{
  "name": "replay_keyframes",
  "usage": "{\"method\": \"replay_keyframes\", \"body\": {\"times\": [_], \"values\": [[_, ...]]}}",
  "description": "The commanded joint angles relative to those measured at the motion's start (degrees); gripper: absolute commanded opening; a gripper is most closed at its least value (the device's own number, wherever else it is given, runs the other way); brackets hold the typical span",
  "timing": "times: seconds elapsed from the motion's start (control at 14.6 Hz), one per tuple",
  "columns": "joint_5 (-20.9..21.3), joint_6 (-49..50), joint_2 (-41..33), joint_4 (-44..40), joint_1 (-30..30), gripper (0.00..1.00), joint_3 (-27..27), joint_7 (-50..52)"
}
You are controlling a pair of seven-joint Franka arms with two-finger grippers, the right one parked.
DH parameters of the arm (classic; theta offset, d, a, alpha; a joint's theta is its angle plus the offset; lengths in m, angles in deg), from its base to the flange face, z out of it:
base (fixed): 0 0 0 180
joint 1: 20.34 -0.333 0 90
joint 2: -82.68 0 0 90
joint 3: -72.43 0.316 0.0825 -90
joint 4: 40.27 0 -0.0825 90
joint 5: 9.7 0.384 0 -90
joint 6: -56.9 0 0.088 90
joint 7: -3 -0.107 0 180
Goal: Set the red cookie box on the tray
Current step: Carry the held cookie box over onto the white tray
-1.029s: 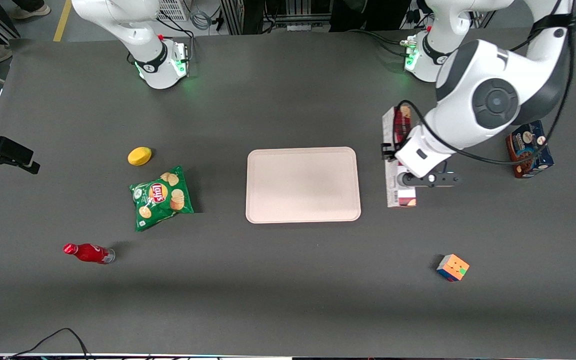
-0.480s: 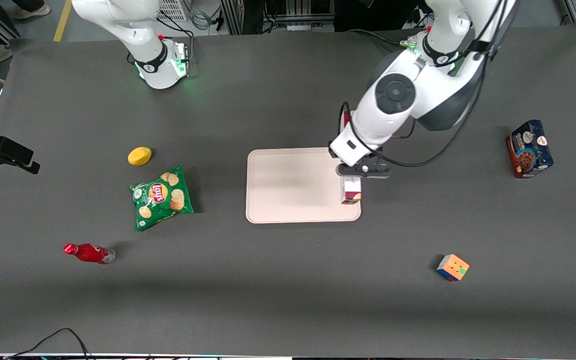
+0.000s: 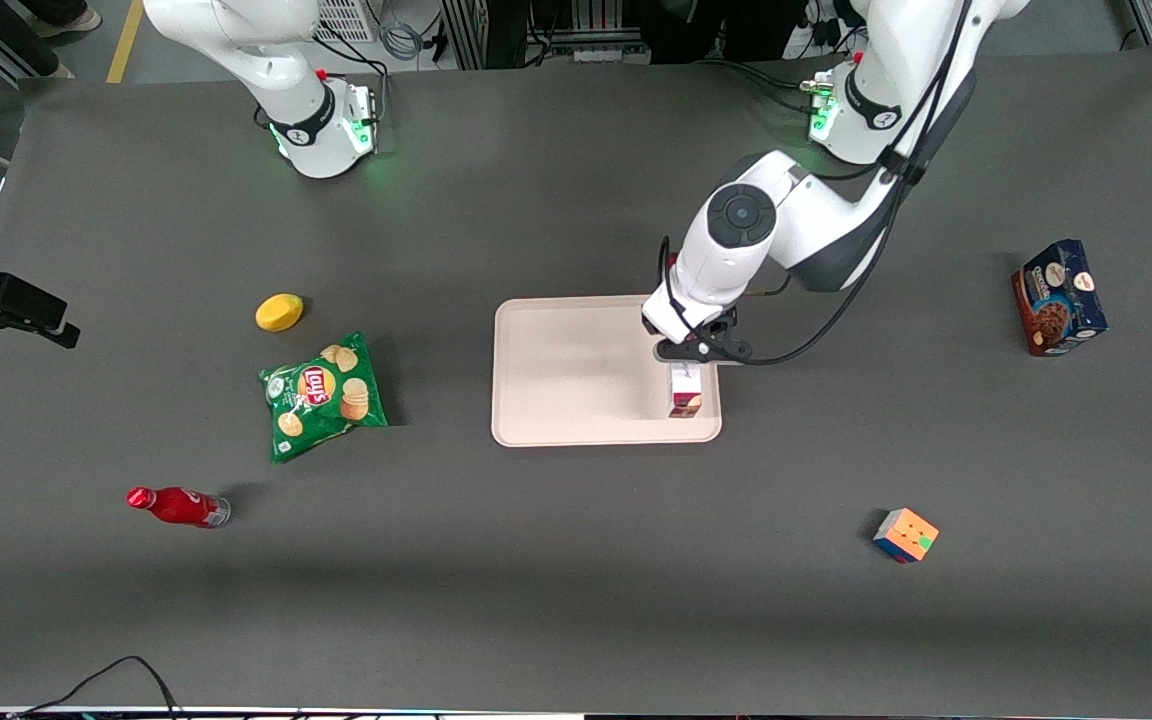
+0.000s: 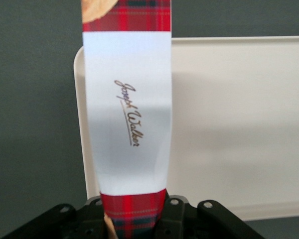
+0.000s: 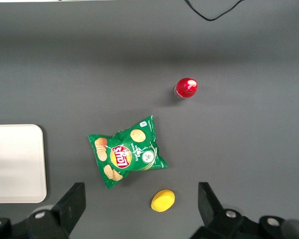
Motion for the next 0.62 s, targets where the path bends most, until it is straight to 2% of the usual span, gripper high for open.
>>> {"method": "replay_keyframes", "body": {"times": [0.0, 0.14, 0.55], "values": [[10.1, -3.1, 4.1, 0.1, 0.5, 0.09, -0.2, 9.8], [13.5, -4.6, 6.0, 0.1, 0.5, 0.09, -0.2, 12.5], [16.0, -7.9, 9.4, 0.1, 0.5, 0.09, 0.0, 13.6]]}}
